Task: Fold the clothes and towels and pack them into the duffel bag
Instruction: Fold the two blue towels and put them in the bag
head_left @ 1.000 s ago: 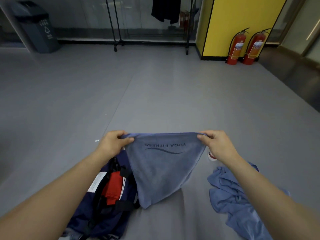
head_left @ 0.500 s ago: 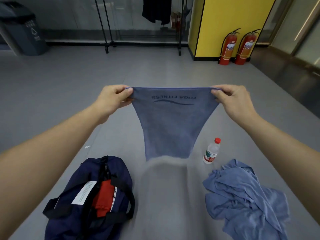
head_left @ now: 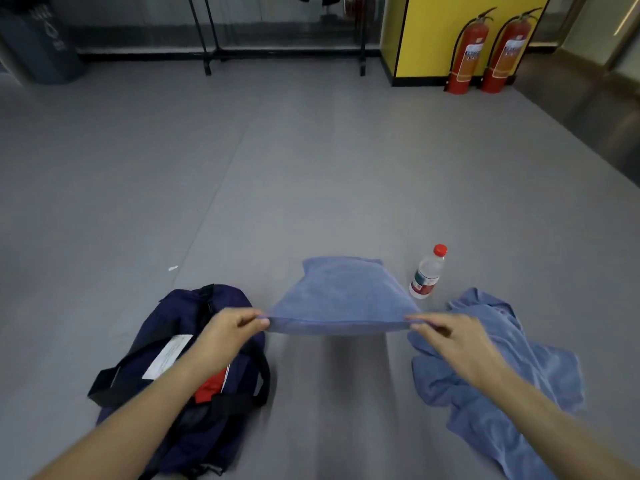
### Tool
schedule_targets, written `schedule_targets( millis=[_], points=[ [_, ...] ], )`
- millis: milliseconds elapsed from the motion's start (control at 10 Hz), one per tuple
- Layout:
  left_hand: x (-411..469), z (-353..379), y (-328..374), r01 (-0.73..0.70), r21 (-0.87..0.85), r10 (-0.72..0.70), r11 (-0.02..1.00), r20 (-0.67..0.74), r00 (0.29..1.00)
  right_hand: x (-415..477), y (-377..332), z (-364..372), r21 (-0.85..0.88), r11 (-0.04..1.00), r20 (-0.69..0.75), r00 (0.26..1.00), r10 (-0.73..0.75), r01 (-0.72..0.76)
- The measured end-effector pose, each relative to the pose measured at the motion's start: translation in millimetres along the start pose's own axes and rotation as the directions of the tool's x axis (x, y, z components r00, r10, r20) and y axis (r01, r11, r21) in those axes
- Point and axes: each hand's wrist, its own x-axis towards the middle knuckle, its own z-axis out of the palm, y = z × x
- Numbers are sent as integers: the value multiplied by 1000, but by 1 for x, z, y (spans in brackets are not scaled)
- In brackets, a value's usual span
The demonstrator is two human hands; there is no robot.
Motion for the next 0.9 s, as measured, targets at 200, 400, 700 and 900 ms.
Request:
schedule_targets(
  millis=[200,400,700,900],
  points=[
    [-29,89,-115,176,161,-196,971,119,973,-44,106,129,-41,972,175,956,236,-232],
    [-75,163,-215,215,385,-317,897,225,921,-127,185,250,-463,885,405,899,167,44],
    [-81,184,-230,-66,580,-144,812,308,941,-145,191,259,-318,837,574,793,-204,446],
    [87,187,-175,-100,534,28,840,142,989,5,165,247,-314,898,380,907,-179,309]
  ],
)
